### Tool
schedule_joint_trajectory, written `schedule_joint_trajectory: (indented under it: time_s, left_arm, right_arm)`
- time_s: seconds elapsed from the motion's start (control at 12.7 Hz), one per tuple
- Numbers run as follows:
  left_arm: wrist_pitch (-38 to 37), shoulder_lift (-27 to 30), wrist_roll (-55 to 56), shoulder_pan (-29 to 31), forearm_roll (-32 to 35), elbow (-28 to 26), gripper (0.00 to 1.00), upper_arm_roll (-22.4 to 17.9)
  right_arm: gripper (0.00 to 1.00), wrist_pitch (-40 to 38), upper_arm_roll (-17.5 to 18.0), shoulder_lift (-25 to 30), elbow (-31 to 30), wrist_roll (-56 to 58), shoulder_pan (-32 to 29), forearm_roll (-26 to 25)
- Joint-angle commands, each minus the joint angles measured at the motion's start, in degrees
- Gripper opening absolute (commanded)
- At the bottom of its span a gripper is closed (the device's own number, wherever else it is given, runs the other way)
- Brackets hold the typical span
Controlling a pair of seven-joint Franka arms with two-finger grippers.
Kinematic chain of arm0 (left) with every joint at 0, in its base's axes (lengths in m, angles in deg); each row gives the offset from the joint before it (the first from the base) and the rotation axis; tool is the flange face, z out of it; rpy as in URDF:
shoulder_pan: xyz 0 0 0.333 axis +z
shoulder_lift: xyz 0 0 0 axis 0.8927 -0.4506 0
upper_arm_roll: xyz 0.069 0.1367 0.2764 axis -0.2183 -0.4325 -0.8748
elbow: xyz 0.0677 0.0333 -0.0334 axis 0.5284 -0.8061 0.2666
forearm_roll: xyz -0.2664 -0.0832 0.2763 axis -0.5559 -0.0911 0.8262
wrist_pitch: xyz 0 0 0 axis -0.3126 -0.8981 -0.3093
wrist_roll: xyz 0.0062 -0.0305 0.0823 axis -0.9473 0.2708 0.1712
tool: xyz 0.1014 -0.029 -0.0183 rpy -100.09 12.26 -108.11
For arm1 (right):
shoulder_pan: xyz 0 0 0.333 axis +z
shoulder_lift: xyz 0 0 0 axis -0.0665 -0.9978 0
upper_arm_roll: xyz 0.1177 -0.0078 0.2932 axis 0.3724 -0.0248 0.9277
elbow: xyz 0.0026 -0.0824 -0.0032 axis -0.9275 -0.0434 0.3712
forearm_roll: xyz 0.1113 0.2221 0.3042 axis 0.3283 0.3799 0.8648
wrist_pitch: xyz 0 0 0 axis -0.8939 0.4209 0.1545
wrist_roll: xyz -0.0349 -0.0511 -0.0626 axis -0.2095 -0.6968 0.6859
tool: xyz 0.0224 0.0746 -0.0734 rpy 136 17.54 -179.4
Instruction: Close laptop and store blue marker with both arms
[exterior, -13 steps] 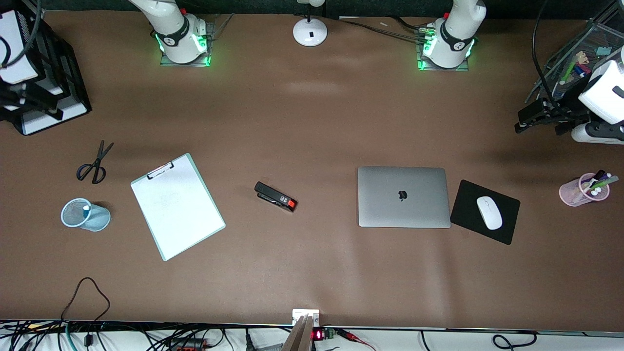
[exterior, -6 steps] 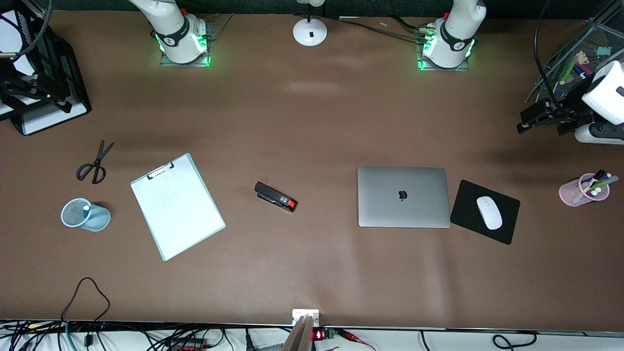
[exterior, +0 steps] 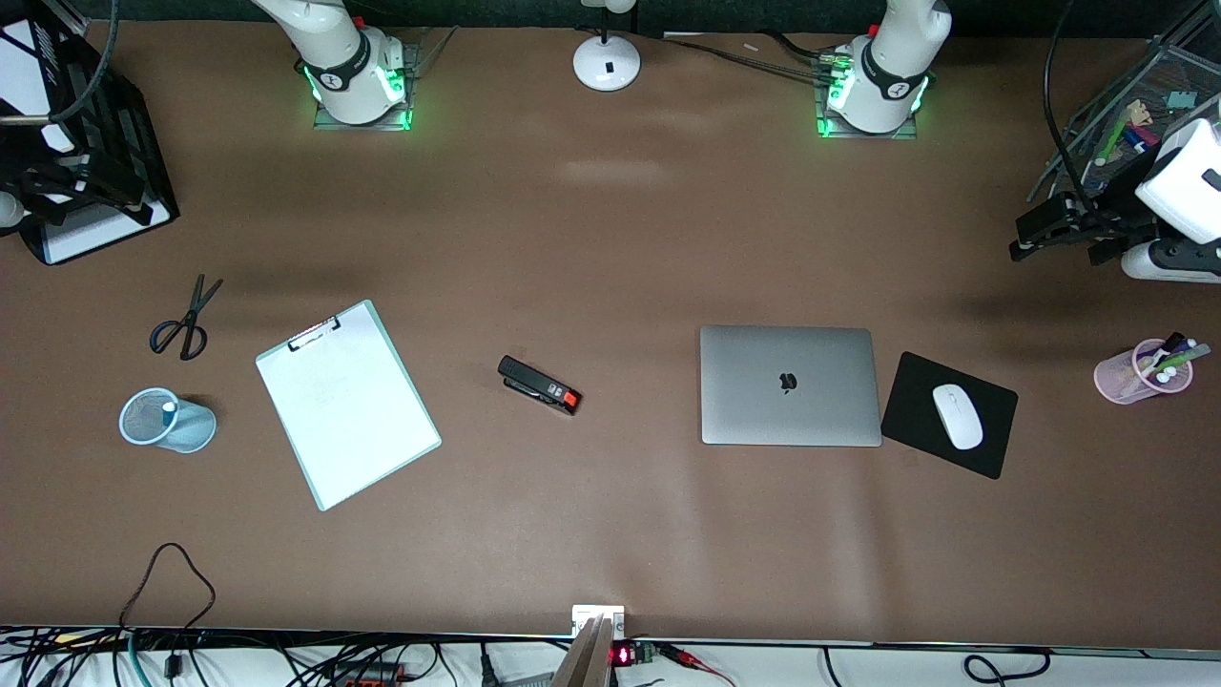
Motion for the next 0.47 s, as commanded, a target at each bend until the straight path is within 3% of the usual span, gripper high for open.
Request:
schedule_joint_trajectory:
  time_s: [0.0,0.39]
  left_arm:
    - [-0.08,-0.27,-1.37,0.39,-0.57,0.58,1.00,0.27]
    - [-0.17,-0.18,-1.37,0.56,-0.57,0.58,1.00,0.27]
  right_arm:
    - [1.00,0.42,-0.06,-0.32,-0.79,-0.62,0.36,2.47]
    - [1.00,-0.03,-0.15,-3.39,-0.18,-1.14,1.86,2.39]
